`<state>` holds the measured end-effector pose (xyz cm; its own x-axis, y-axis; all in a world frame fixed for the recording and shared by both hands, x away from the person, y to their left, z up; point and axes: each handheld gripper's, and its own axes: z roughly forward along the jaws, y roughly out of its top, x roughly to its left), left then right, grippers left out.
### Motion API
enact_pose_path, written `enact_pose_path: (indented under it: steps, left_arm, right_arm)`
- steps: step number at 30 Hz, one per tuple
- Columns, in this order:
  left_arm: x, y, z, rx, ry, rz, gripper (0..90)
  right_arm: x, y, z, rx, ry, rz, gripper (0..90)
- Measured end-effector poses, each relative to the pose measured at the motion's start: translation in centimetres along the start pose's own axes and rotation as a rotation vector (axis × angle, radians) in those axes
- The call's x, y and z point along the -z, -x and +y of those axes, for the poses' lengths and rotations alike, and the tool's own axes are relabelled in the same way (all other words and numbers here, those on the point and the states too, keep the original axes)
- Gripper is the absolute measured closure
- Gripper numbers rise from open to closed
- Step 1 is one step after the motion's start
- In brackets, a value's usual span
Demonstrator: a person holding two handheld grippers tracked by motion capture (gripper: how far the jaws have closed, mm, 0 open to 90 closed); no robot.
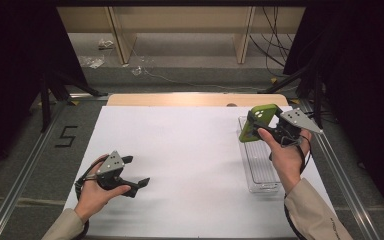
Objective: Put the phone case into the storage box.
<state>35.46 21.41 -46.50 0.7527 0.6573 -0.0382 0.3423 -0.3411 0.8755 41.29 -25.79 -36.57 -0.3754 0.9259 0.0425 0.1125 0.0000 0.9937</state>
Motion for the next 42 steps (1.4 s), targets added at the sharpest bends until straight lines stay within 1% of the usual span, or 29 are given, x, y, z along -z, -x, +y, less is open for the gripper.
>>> enact_pose_path:
  steps: [23,42]
  left_arm:
    - [0.0,0.0,0.0,0.003,0.002,0.005,0.2]
    - [0.0,-0.1,0.0,0.005,0.003,0.006,0.1]
  right_arm:
    - [0.0,1.4,-0.1,-0.007,-0.013,-0.048,16.8]
    - [-0.4,2.0,-0.7,-0.01,-0.045,-0.066,16.8]
